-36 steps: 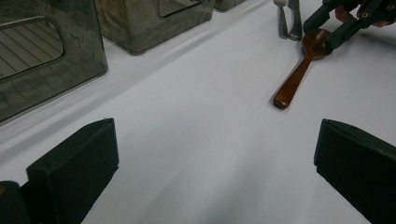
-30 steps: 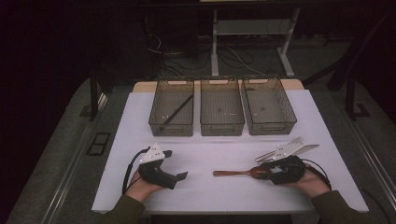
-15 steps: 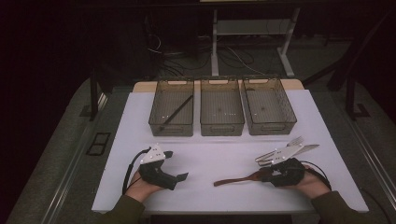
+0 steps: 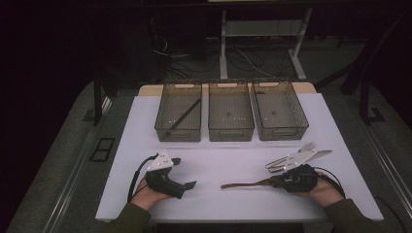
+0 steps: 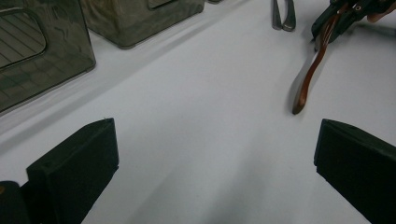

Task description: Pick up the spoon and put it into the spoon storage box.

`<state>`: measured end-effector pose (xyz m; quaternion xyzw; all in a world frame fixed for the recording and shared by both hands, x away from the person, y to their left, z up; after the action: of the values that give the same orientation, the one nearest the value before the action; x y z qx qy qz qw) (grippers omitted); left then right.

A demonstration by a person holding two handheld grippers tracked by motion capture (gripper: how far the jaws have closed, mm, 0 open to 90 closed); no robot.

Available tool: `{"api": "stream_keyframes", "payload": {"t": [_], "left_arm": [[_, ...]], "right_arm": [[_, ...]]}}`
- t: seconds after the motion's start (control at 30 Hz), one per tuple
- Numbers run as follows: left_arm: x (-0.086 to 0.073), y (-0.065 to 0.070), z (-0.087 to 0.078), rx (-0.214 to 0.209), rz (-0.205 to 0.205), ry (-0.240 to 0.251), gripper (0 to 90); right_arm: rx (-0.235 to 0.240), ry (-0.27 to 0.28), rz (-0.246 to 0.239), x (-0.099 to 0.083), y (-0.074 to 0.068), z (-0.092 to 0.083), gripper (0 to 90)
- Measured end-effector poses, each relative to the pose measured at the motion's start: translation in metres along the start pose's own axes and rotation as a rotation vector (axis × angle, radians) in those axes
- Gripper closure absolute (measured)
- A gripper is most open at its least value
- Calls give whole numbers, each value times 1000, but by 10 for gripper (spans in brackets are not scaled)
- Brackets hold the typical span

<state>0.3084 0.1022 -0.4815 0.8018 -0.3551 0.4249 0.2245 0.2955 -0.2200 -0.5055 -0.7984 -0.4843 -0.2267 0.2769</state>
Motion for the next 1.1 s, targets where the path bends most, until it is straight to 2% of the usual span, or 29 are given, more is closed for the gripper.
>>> {"api": "stream_keyframes", "payload": {"t": [0.23, 0.4, 0.7, 0.77, 0.87, 0.93, 1.1], "left_arm": [[0, 1, 0, -7, 8, 3, 0], [-1, 0, 0, -12, 8, 3, 0], [0, 1, 0, -28, 12, 10, 0], [-1, 0, -2, -23, 20, 10, 0], [1, -2, -4, -9, 10, 22, 0], [2, -2, -6, -5, 5, 33, 0], [2, -1, -4, -6, 13, 26, 0]], "right_arm": [[15, 14, 20, -1, 1, -1, 792], [-2, 27, 25, 0, 3, -3, 793], [-26, 98, 65, 6, 8, -12, 793], [-35, 121, 75, 9, 10, -15, 793], [-52, 154, 90, 15, 13, -20, 793], [-61, 161, 96, 16, 14, -23, 792], [-85, 188, 106, 20, 17, -28, 792]]}}
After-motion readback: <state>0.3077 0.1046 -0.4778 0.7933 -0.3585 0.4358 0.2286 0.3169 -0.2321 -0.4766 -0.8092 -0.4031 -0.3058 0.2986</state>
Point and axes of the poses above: each handheld gripper's, and its own axes: z roughly forward along the jaws, x roughly out of its top, y roughly to its right, the point moved 8 cm from there along z, roughly forward along the jaws, and after that the axes turned 8 degrees about x, right-handed, at the moved point
